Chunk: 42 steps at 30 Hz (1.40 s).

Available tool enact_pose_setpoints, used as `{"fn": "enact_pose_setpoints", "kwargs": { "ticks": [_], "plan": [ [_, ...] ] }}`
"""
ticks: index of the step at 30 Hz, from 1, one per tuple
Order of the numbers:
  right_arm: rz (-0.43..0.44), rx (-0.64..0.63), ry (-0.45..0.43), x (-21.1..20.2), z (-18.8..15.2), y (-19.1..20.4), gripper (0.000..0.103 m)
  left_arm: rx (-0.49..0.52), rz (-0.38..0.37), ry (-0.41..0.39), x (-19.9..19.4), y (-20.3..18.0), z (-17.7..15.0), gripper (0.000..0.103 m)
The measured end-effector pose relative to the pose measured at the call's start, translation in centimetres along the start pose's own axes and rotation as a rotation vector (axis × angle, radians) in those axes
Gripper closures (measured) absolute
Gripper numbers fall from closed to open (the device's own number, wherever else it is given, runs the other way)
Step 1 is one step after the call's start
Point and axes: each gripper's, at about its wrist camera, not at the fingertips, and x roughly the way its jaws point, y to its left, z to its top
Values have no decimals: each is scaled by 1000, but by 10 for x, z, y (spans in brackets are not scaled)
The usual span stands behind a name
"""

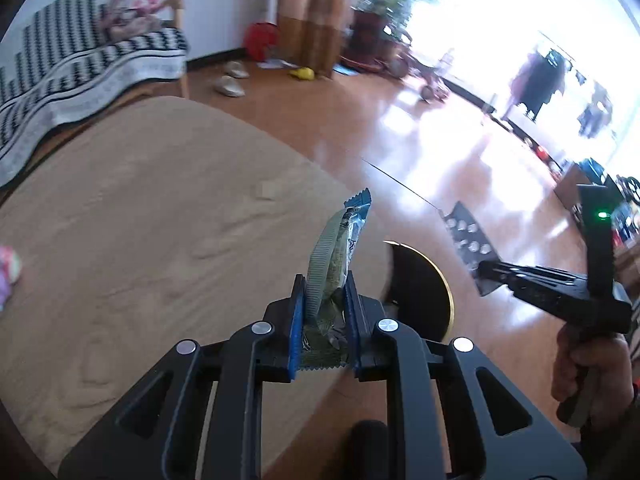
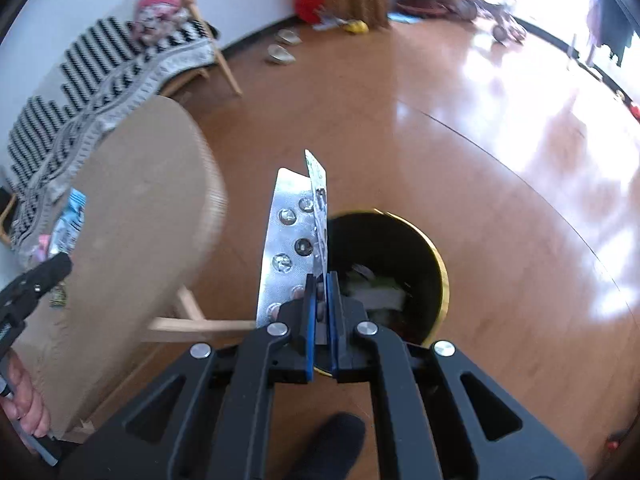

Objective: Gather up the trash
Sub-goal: 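Carry both items to the black bin and open both tools over it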

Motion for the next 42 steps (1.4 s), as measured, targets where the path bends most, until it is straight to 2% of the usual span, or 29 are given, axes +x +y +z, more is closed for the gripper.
{"fn": "enact_pose_setpoints", "kwargs": {
  "ticks": [4, 7, 20, 21, 22, 23, 24, 25, 29, 40, 42],
  "plan": [
    [-14, 39, 33, 13, -2, -27, 97, 43, -30, 29, 23, -28, 1, 85],
    [-17, 51, 40, 17, -1, -26, 97, 61, -49, 45, 39, -43, 4, 85],
    [6, 87, 22, 11, 1, -33, 95, 63, -75, 71, 66, -54, 13, 85],
    [4, 89, 20, 10, 1, -34, 91, 65, -76, 72, 67, -52, 14, 85],
    [1, 93, 16, 9, -1, -34, 78, 67, -77, 72, 67, -51, 13, 85],
    [1, 95, 12, 9, -1, -34, 51, 68, -79, 73, 67, -50, 13, 85],
    [-2, 98, -4, 6, -1, -35, 39, 69, -81, 75, 68, -50, 13, 85],
    [-7, 99, -20, 3, -1, -35, 34, 70, -83, 76, 69, -51, 12, 85],
    [-1, 128, -51, -6, 2, -40, 34, 76, -95, 83, 74, -54, 12, 85],
    [-58, 228, -144, -27, 4, -70, 31, 134, -153, 109, 105, -84, 7, 85],
    [-62, 245, -154, -30, 5, -75, 30, 140, -161, 112, 110, -88, 6, 78]
  ]
}}
